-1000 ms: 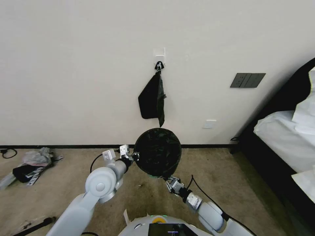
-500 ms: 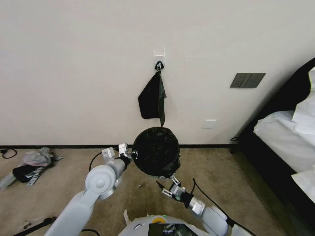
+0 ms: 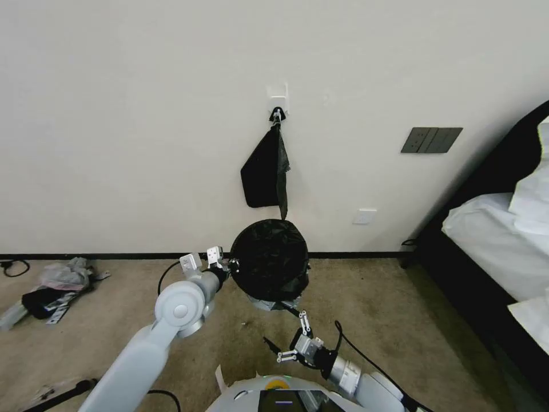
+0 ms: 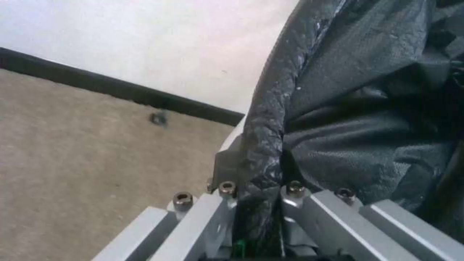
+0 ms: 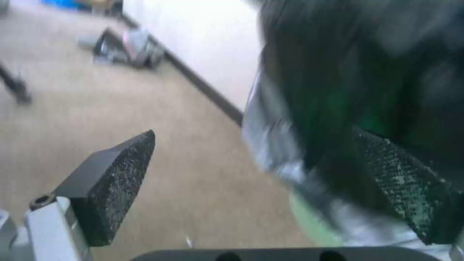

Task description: Place a trash bag onto the trash bin.

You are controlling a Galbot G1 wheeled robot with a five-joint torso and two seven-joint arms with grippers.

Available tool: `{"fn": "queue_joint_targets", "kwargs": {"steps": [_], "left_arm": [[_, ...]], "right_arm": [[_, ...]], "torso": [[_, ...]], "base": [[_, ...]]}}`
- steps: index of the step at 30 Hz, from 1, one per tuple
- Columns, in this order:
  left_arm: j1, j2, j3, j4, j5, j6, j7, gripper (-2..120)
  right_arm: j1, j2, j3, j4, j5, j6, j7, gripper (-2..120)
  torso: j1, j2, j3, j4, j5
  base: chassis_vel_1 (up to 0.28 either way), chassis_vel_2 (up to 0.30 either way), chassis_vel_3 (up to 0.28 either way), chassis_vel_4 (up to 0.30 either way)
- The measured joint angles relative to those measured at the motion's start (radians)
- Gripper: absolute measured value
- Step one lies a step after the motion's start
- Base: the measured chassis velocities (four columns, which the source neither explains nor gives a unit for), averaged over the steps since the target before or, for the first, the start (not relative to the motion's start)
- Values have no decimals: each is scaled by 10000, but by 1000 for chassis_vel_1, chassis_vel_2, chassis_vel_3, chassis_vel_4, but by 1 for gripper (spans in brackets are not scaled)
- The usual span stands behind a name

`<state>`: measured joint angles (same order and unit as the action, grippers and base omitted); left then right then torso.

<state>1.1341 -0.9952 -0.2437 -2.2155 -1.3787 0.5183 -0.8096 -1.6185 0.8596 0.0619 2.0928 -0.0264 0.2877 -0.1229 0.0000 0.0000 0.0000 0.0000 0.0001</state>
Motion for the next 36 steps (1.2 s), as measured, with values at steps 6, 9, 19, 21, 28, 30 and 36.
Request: {"fn": "queue_joint_targets", "kwargs": {"steps": [6,9,19,21,28,30,36], "left_arm": [[-50,-97,189,404,1094,-337,252,1],[-56,-191,401,543,1808,-416,246,1],[639,-411,954,552,3595,-691,511,1],[830,-505,1176,490,4136,-773,601,1],[962,-652,1586,430,5139,-883,692,1],[1043,-644,1655,343,5345,-906,696,1],[1073,-729,1803,300,5705,-910,690,1]], "right_arm": [[-547,-517,109,1510,1973,-1354,194,98],[-576,-698,237,2503,3385,-2433,891,86],[906,-664,659,3581,7033,-5464,3216,53],[1719,-713,400,3689,7931,-6810,4233,43],[4142,-811,-550,3540,10360,-8779,6191,19],[5035,-758,-997,2952,10816,-9031,6585,11],[6223,-382,-2003,2238,11032,-9333,7057,0]], "torso": [[0,0,0,0,-3],[0,0,0,-4,-1],[0,0,0,0,-1],[0,0,0,-3,2],[0,0,0,2,-2],[0,0,0,1,0],[0,0,0,-3,-2]], "base": [[0,0,0,0],[0,0,0,0],[0,0,0,0],[0,0,0,0],[0,0,0,0],[0,0,0,0],[0,0,0,0]]}}
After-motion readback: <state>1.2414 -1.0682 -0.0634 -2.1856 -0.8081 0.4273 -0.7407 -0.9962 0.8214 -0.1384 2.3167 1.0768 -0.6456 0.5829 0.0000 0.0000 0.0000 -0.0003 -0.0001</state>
